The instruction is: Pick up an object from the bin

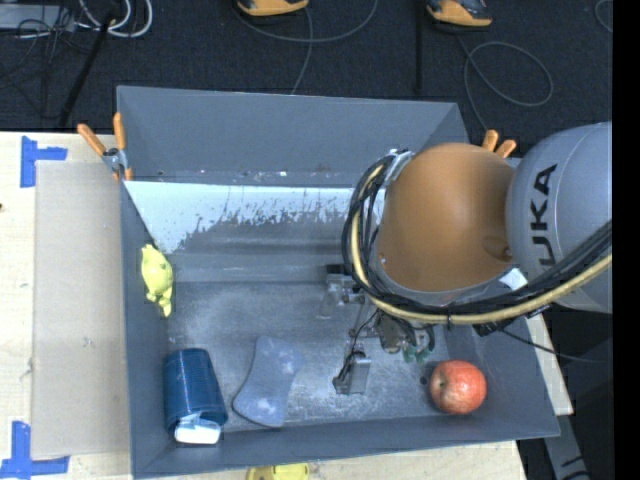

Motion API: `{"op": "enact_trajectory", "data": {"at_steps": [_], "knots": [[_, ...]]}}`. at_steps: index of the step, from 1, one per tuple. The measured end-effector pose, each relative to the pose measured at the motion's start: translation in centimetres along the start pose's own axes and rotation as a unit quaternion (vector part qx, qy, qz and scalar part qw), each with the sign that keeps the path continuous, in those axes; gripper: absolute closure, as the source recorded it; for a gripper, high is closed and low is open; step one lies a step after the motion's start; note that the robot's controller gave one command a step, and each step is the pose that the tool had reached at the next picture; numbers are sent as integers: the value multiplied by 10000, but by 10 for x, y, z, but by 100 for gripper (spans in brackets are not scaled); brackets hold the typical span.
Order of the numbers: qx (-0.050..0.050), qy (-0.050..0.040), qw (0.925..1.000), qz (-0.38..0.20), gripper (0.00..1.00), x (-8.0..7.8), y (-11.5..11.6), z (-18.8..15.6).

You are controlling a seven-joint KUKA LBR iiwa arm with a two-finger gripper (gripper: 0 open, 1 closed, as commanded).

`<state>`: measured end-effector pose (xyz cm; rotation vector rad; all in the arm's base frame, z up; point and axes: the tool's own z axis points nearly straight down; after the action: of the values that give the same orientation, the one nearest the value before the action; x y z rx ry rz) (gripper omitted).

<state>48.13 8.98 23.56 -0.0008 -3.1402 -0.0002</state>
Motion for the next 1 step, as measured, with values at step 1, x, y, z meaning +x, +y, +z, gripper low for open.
{"op": "enact_trajectory", "data": {"at_steps": [1], "knots": [[-5,-41,10000,-30,0,3,33,49]]}}
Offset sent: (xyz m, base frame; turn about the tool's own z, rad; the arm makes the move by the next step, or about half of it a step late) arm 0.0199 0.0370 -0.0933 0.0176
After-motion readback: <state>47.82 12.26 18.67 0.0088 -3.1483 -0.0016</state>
